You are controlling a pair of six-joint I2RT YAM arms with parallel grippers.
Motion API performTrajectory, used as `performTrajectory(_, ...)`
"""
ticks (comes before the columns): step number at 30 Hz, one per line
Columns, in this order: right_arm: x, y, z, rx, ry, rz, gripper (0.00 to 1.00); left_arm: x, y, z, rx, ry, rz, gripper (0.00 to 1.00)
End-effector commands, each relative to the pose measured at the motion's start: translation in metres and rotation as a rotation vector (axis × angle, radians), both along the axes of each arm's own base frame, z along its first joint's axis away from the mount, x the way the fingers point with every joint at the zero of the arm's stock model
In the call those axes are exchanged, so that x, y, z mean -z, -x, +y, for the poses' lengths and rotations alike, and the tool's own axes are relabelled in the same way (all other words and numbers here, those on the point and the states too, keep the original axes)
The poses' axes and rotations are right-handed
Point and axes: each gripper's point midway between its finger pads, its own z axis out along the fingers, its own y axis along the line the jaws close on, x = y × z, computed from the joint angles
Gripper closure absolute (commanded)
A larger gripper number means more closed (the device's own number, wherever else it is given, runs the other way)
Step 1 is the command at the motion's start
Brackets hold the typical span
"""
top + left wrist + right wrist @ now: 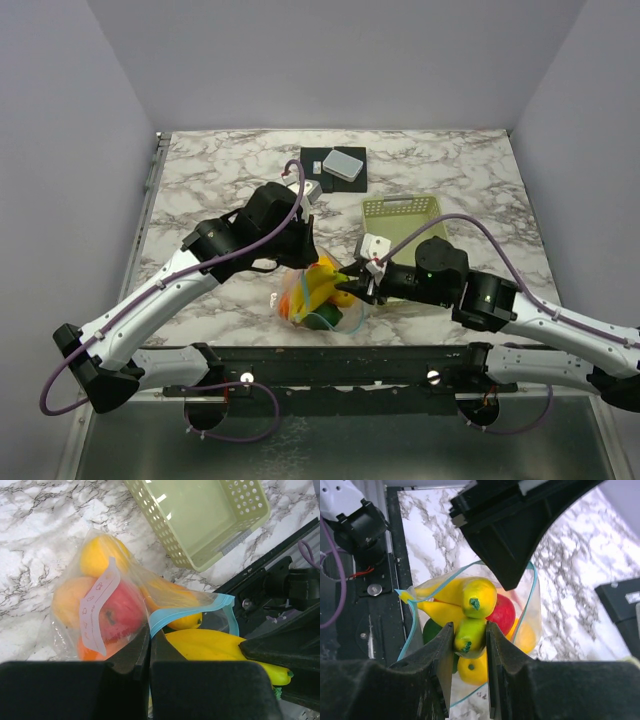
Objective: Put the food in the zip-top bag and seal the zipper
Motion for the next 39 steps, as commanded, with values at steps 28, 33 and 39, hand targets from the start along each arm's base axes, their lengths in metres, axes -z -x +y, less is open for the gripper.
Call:
performTrajectory(28,-0.013,0.007,-0.002,-0.19,-0.178,-0.949,0.99,-0.035,0.024,-0.028,0.167,0.156,0.061,1.0)
performTrajectory(33,-0.015,0.001,-0.008,-0.156,-0.147,-0.993,0.99,-0.035,0.023,-0.027,0.159,0.15,0.064,1.0)
performTrajectory(39,-0.017,-0.005,-0.017,-0.121,-0.096,-1.04,0.99,-0.039,0.022,-0.027,0.165,0.146,0.056,1.0)
